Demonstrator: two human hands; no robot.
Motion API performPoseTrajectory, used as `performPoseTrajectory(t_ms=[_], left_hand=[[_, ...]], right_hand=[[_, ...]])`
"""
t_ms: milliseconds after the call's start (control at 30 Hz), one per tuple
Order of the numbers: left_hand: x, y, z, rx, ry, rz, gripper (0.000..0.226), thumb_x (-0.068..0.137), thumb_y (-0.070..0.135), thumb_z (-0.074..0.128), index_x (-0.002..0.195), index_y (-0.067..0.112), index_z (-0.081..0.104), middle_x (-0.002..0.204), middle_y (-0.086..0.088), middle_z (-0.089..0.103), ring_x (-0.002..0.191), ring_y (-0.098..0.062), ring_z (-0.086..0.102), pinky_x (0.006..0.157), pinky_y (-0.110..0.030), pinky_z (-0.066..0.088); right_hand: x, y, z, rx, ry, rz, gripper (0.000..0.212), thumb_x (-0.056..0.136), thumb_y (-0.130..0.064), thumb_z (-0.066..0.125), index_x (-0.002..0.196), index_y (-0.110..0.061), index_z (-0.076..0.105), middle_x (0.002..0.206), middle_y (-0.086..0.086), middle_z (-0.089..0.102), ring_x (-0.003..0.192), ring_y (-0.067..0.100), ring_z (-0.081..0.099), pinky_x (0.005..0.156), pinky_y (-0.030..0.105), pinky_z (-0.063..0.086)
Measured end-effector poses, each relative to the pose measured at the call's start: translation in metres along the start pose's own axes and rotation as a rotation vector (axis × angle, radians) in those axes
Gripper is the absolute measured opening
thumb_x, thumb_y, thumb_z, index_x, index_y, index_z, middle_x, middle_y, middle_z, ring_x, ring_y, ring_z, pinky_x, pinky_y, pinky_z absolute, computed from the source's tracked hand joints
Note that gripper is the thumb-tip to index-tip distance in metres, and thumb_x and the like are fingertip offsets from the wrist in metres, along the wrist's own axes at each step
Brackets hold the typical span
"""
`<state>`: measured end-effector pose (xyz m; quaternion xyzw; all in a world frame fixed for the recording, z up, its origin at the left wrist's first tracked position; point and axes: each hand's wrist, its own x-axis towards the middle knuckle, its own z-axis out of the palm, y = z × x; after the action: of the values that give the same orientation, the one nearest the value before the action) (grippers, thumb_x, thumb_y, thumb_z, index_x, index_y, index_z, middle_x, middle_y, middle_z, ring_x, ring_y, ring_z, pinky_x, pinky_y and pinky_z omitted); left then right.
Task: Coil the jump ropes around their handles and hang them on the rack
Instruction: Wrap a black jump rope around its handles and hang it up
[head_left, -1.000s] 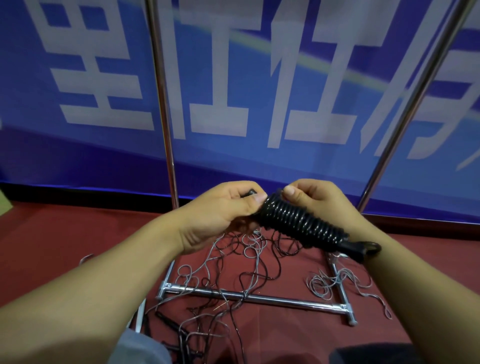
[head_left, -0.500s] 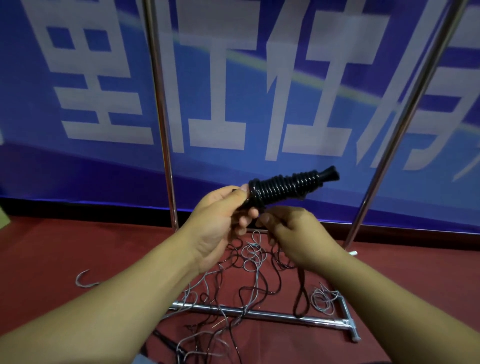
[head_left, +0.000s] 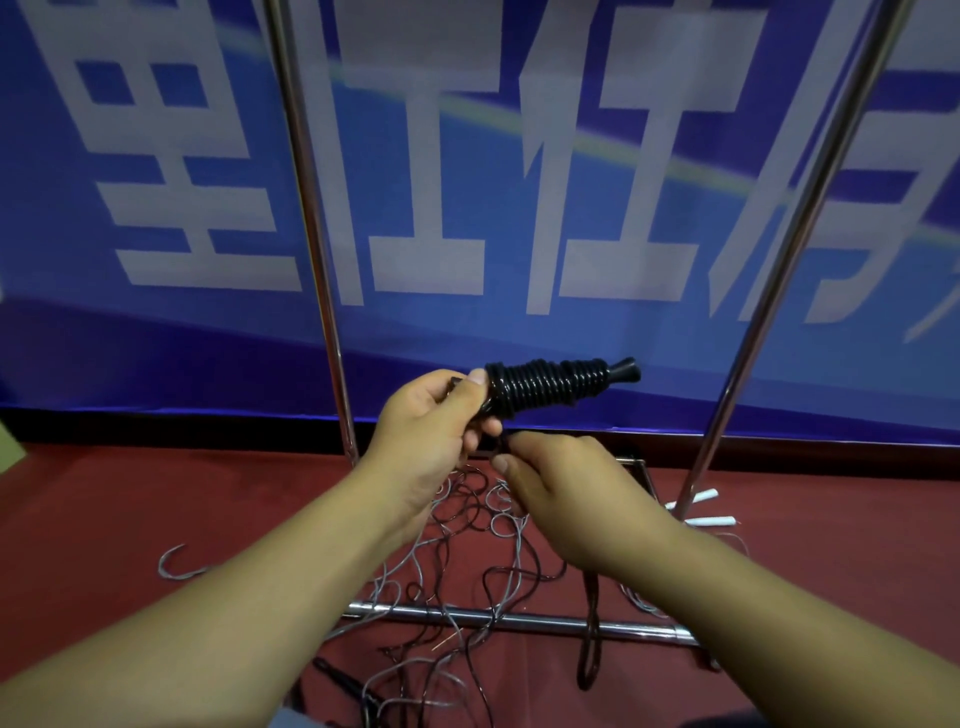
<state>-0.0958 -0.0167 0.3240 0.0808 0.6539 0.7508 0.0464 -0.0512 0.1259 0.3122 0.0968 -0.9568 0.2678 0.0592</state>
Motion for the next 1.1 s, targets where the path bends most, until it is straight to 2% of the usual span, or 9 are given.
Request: performPoseTrajectory(t_ms=[133, 233, 333, 533, 600, 667, 767, 933, 1100], left_hand=[[0.001, -0.005, -0.001, 0.108, 0.002, 0.054, 0.029, 0.101, 0.027, 0.056, 0.094, 0.0, 0.063, 0.063, -0.001, 0.063, 0.053, -0.007, 0.046, 0.053, -0.018, 0.04], [0.001, -0.008, -0.002, 0.202, -0.023, 0.123, 0.025, 0.1, 0.024, 0.058, 0.091, 0.002, 0.066, 0.063, 0.0, 0.064, 0.058, -0.007, 0.055, 0.06, -0.021, 0.046], [0.003, -0.01, -0.004, 0.307, -0.036, 0.176, 0.023, 0.098, 0.023, 0.061, 0.087, 0.004, 0.066, 0.062, 0.001, 0.065, 0.064, -0.01, 0.062, 0.072, -0.032, 0.053], [0.007, -0.011, -0.008, 0.517, -0.025, 0.239, 0.028, 0.098, 0.028, 0.061, 0.084, 0.004, 0.063, 0.062, -0.002, 0.062, 0.057, -0.005, 0.056, 0.061, -0.024, 0.045], [0.008, -0.01, -0.01, 0.576, -0.034, 0.245, 0.029, 0.098, 0.03, 0.06, 0.082, 0.006, 0.063, 0.063, -0.006, 0.062, 0.056, -0.008, 0.055, 0.06, -0.028, 0.044], [0.01, -0.011, -0.012, 0.64, -0.046, 0.258, 0.029, 0.097, 0.033, 0.06, 0.078, 0.012, 0.062, 0.065, -0.01, 0.064, 0.059, -0.019, 0.055, 0.062, -0.039, 0.047], [0.011, -0.011, -0.015, 0.749, -0.072, 0.282, 0.028, 0.096, 0.037, 0.059, 0.076, 0.018, 0.059, 0.067, -0.009, 0.062, 0.062, -0.024, 0.055, 0.065, -0.047, 0.049], [0.012, -0.012, -0.017, 0.926, -0.103, 0.29, 0.028, 0.096, 0.042, 0.056, 0.079, 0.02, 0.057, 0.067, -0.003, 0.059, 0.063, -0.021, 0.054, 0.059, -0.038, 0.045], [0.018, -0.015, -0.022, 1.031, -0.122, 0.26, 0.026, 0.096, 0.042, 0.056, 0.081, 0.021, 0.057, 0.066, 0.0, 0.057, 0.065, -0.021, 0.054, 0.059, -0.036, 0.043]], right_hand=[[-0.006, -0.003, 0.0, -0.015, -0.041, -0.018, 0.03, 0.103, -0.034, 0.049, 0.075, -0.024, 0.041, 0.074, -0.002, 0.056, 0.064, 0.02, 0.048, 0.052, 0.026, 0.03], [-0.009, -0.002, 0.002, -0.002, -0.054, -0.036, 0.03, 0.101, -0.031, 0.052, 0.075, -0.029, 0.037, 0.078, -0.006, 0.051, 0.068, 0.018, 0.045, 0.061, 0.031, 0.031], [-0.011, -0.001, 0.004, 0.009, -0.036, -0.061, 0.02, 0.099, -0.031, 0.055, 0.083, -0.029, 0.044, 0.082, -0.007, 0.053, 0.073, 0.018, 0.05, 0.065, 0.031, 0.035], [-0.011, -0.003, -0.002, -0.059, -0.03, -0.053, 0.023, 0.098, -0.036, 0.056, 0.079, -0.026, 0.048, 0.079, -0.005, 0.058, 0.075, 0.02, 0.056, 0.062, 0.033, 0.042], [-0.012, -0.004, -0.005, -0.079, -0.038, -0.026, 0.025, 0.098, -0.039, 0.056, 0.078, -0.024, 0.052, 0.074, -0.006, 0.056, 0.069, 0.017, 0.054, 0.057, 0.03, 0.037], [-0.012, -0.004, -0.008, -0.101, -0.044, 0.0, 0.031, 0.097, -0.043, 0.057, 0.074, -0.023, 0.051, 0.068, -0.005, 0.053, 0.063, 0.016, 0.051, 0.053, 0.029, 0.032], [-0.012, -0.004, -0.01, -0.123, -0.062, 0.037, 0.037, 0.096, -0.048, 0.057, 0.071, -0.021, 0.051, 0.068, -0.001, 0.056, 0.064, 0.02, 0.055, 0.054, 0.032, 0.035], [-0.013, -0.006, -0.014, -0.159, -0.104, 0.048, 0.036, 0.096, -0.048, 0.057, 0.071, -0.023, 0.055, 0.069, -0.001, 0.059, 0.064, 0.018, 0.055, 0.052, 0.03, 0.034], [-0.015, -0.003, -0.022, -0.181, -0.119, 0.052, 0.03, 0.095, -0.047, 0.059, 0.074, -0.025, 0.059, 0.072, -0.001, 0.061, 0.065, 0.017, 0.057, 0.059, 0.035, 0.045]])
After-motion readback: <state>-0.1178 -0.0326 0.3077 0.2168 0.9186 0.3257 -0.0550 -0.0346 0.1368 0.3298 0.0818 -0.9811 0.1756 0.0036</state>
